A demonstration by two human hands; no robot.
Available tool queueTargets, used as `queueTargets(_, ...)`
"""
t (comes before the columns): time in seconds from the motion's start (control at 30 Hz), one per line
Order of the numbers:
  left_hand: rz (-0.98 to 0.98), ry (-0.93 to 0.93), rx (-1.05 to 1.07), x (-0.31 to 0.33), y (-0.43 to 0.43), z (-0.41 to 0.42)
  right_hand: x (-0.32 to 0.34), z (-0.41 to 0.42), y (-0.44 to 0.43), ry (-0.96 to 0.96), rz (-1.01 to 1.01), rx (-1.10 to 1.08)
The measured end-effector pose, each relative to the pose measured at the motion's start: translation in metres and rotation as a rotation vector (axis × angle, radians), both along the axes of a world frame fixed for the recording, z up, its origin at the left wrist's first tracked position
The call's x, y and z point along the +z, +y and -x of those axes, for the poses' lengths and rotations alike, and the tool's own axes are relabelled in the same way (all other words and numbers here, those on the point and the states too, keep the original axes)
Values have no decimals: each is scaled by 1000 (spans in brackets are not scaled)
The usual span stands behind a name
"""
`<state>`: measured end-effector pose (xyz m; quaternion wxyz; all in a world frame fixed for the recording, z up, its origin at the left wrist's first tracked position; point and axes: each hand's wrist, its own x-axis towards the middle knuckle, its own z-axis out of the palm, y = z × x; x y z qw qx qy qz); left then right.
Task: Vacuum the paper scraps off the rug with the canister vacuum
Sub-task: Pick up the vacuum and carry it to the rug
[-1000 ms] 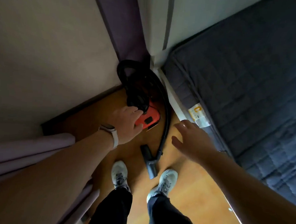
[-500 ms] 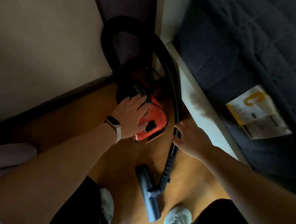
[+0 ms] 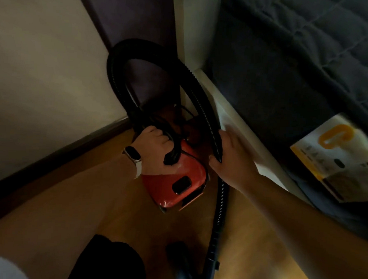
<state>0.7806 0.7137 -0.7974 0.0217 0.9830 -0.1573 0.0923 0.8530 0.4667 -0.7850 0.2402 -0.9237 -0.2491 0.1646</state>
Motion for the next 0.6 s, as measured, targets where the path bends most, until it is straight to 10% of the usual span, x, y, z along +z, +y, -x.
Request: queueTargets(0.6,19,-18,65,-10,-4,-3,-61,6,14,428,-213,-216)
